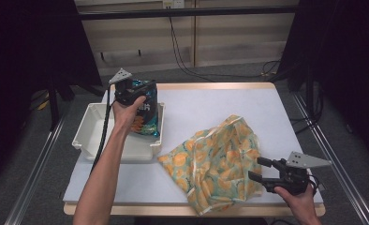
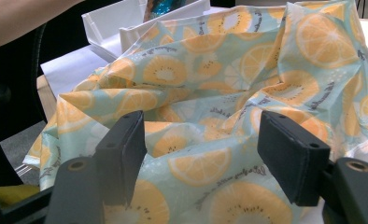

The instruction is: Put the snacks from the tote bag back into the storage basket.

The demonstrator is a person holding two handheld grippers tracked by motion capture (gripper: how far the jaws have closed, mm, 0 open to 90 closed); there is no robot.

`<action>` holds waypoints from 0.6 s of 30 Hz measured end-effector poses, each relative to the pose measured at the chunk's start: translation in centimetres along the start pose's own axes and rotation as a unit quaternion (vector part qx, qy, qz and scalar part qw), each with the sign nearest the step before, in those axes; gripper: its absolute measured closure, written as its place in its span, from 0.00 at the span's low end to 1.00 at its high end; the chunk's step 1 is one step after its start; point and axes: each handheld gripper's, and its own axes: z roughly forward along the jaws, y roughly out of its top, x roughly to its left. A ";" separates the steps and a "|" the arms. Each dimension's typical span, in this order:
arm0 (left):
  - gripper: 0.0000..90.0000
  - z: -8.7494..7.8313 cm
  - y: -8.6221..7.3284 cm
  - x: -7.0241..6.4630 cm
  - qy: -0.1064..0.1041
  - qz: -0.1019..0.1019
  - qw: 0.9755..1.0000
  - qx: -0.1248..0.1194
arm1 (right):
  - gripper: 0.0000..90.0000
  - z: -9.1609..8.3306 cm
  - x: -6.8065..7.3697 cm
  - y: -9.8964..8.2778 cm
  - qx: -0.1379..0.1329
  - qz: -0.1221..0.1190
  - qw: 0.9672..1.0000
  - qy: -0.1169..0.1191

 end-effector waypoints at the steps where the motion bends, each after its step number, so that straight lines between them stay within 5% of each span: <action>1: 0.96 0.3 -0.1 0.0 -0.002 -0.005 1.000 0.000 | 0.36 0.0 0.0 0.0 0.001 0.001 1.000 -0.001; 7: 0.91 1.2 0.0 0.0 0.002 -0.009 1.000 0.018 | 0.36 0.1 0.1 0.0 0.003 0.000 1.000 0.001; 10: 0.75 1.1 0.2 -0.1 0.005 -0.024 1.000 0.015 | 0.36 0.1 0.1 0.0 0.003 0.002 1.000 0.002; 14: 0.60 0.4 0.6 -0.4 0.011 -0.018 1.000 0.018 | 0.35 0.1 0.1 -0.1 0.004 0.002 1.000 0.002; 18: 0.48 -1.5 1.0 -0.4 0.006 -0.024 1.000 0.014 | 0.35 0.2 0.1 0.0 0.004 0.001 1.000 0.003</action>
